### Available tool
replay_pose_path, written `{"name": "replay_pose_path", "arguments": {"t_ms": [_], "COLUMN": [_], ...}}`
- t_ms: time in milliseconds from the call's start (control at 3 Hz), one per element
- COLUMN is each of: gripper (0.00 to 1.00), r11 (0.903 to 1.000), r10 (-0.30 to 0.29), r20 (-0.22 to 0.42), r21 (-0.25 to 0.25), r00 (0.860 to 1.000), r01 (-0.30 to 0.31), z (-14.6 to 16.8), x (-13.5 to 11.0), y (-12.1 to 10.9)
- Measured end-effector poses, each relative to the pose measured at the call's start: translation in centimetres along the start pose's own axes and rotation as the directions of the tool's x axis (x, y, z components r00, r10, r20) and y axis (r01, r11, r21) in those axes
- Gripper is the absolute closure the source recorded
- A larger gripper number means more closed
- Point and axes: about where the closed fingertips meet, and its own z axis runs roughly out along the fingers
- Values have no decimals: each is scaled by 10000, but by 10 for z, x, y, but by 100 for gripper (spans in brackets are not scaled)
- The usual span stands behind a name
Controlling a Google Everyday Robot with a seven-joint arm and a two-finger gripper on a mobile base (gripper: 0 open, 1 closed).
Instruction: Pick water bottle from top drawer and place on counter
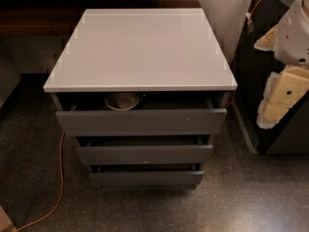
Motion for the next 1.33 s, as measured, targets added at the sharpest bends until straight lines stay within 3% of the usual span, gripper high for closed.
{"name": "replay_pose_path", "arguments": {"t_ms": [333,667,1000,1333], "gripper": [0,0,0,0], "r11": [10000,9993,9925,9758], "r10": [0,-359,-1223,-2184], "r20": [0,283,809,1102], "r21": [0,40,162,213], "r00": [10000,9990,9892,9696], "r01": [0,358,1214,2174], "z": [0,13,37,67], "x": [0,-7,-21,-31], "y": [0,3,13,23]}}
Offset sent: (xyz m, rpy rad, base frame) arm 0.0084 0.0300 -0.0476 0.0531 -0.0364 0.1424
